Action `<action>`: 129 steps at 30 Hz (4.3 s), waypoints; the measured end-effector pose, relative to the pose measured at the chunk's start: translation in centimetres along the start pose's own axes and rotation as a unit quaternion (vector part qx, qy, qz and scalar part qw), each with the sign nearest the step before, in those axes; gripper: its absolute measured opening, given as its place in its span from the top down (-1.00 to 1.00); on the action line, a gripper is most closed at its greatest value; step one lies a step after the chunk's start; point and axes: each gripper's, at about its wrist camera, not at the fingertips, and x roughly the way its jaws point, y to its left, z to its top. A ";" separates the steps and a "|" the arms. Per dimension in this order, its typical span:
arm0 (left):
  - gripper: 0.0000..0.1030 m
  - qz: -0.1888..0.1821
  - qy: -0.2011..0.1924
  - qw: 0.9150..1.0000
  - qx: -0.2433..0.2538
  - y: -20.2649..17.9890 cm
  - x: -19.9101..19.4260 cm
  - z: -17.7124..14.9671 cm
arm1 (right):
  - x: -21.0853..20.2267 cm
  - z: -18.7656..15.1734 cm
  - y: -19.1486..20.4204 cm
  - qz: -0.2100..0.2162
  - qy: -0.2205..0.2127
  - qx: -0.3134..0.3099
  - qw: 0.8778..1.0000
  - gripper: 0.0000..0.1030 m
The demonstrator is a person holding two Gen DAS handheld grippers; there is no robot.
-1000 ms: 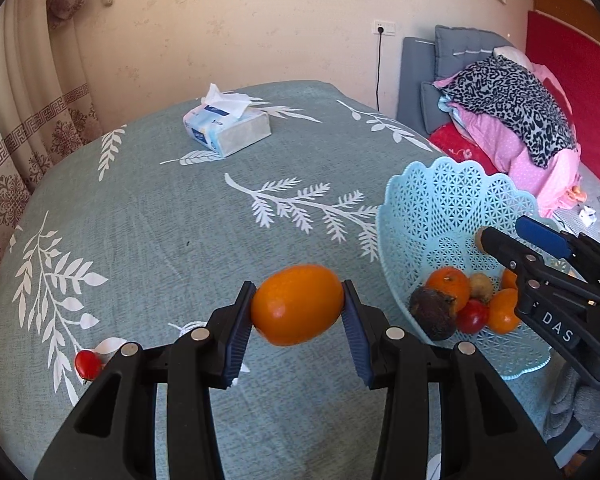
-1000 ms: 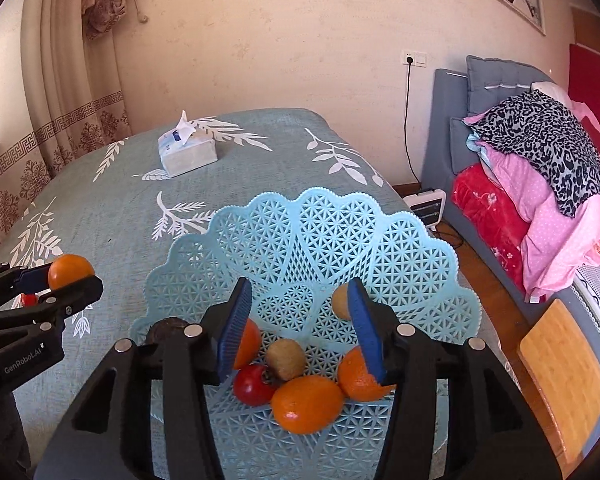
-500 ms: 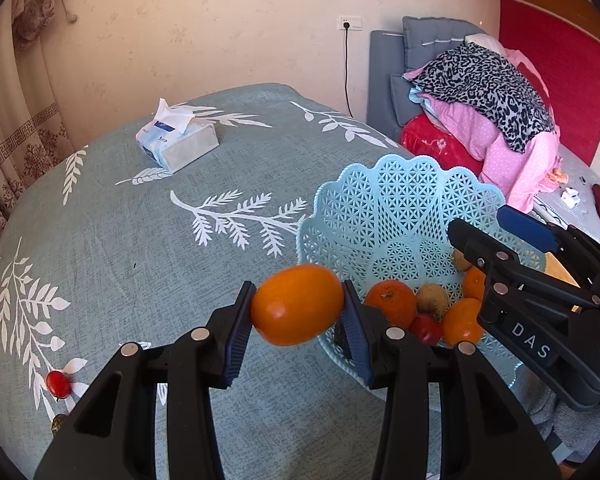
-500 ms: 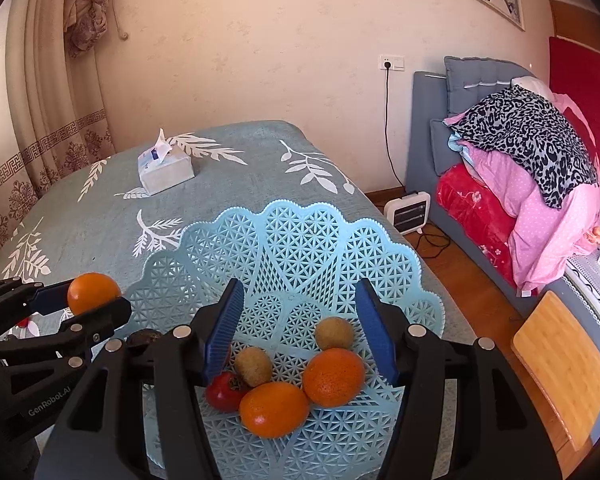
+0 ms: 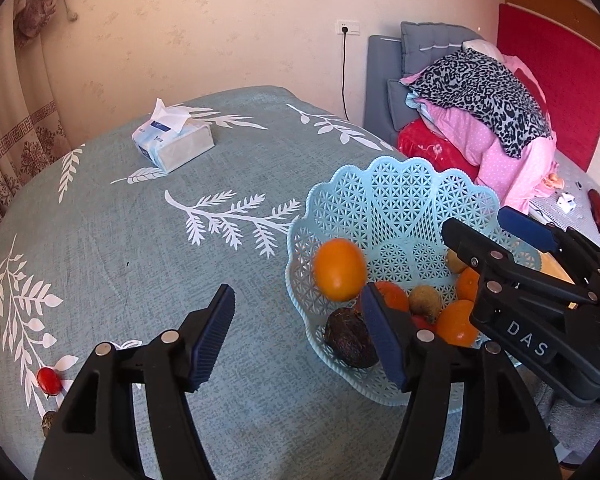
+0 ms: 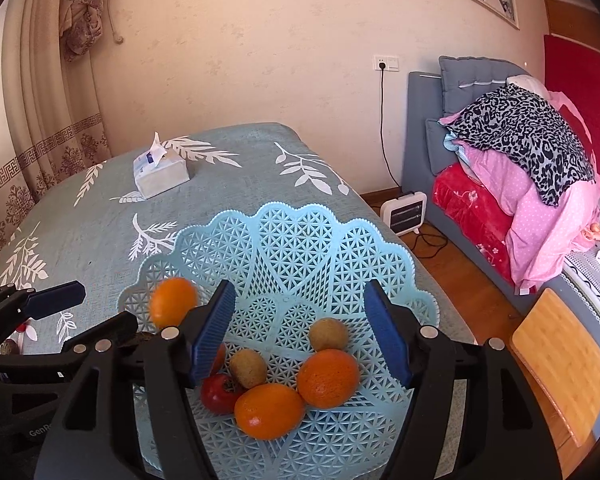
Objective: Organize fruits
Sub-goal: 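Lower the orange into the basket and open the left tool, then withdraw both tools toward the last passion fruit and red tomato, then grasp the second brown passion fruit with the left tool, then hold the passion fruit in the left tool while the right tool grasps the red tomato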
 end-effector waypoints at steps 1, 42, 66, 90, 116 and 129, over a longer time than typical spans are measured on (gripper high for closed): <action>-0.30 0.000 0.000 1.000 -0.001 0.1 0.0 -0.1 | 0.0 0.0 0.0 0.000 -0.001 0.000 1.000 -0.33; -0.67 0.096 0.005 0.992 -0.077 8.0 -3.1 -5.1 | -0.6 -0.5 2.4 0.007 0.005 -0.021 1.000 -0.34; -0.67 0.180 0.004 0.973 -0.144 15.6 -6.1 -9.9 | -1.4 -1.4 6.4 0.022 0.010 -0.060 0.998 -0.35; 0.16 0.153 0.045 0.967 -0.198 19.1 -5.5 -12.8 | -2.3 -2.6 12.6 0.087 0.015 -0.119 0.989 -0.36; 0.16 0.175 -0.001 0.968 -0.181 21.0 -9.4 -12.7 | 0.1 -3.8 22.4 0.136 0.060 -0.194 0.970 -0.36; 0.16 0.190 -0.009 0.963 -0.189 23.1 -11.1 -13.6 | 1.7 -4.8 27.6 0.154 0.087 -0.231 0.957 -0.36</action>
